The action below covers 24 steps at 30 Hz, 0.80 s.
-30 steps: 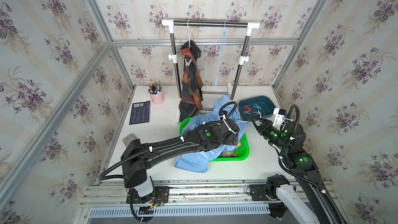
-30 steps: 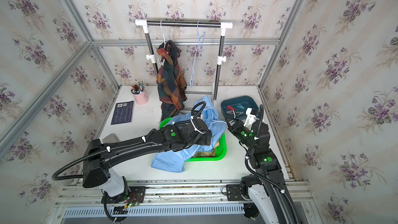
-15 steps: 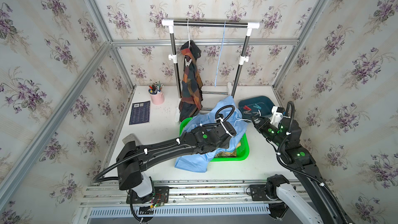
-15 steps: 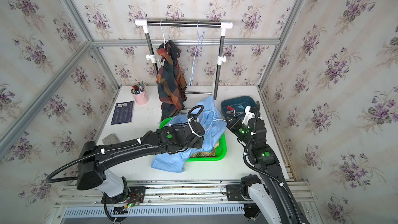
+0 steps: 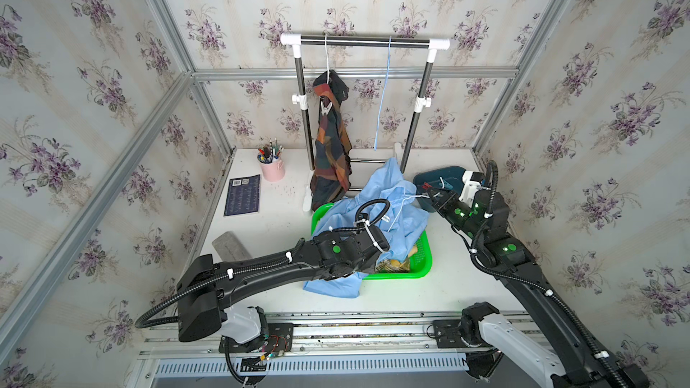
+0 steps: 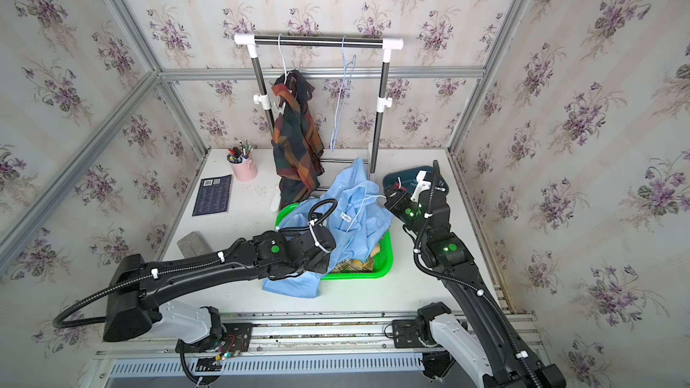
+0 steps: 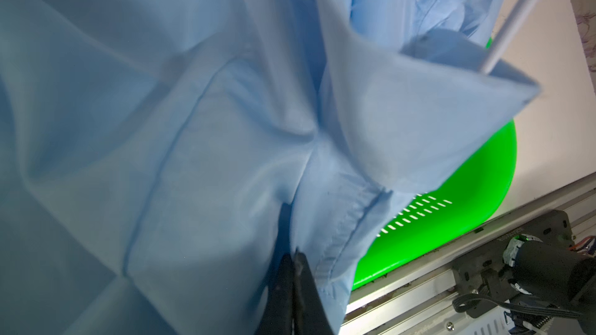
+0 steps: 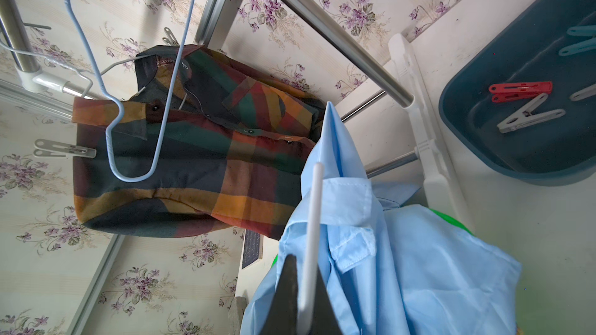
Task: Remove the clothespins securing long-sleeve shirts to the hanger
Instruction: Remove the long-sleeve shirt from the hanger.
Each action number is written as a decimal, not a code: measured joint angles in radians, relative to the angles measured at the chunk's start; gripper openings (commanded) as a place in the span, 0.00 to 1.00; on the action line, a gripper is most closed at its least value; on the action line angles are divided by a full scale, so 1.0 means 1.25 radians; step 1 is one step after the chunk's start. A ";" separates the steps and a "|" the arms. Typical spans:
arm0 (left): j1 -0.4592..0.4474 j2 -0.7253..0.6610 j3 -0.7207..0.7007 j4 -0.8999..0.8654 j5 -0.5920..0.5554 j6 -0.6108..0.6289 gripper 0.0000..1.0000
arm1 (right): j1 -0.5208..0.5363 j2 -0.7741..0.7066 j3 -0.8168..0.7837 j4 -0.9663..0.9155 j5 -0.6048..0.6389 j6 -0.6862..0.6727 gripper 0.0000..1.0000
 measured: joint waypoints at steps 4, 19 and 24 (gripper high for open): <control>0.000 -0.014 -0.025 0.006 0.000 0.001 0.00 | 0.002 0.009 0.006 0.007 0.013 0.001 0.00; -0.019 -0.094 -0.161 0.089 -0.009 0.077 0.00 | 0.001 0.086 0.065 0.034 0.062 0.005 0.00; -0.039 -0.123 -0.168 0.100 -0.015 0.105 0.00 | 0.004 0.130 0.057 0.083 0.101 0.024 0.00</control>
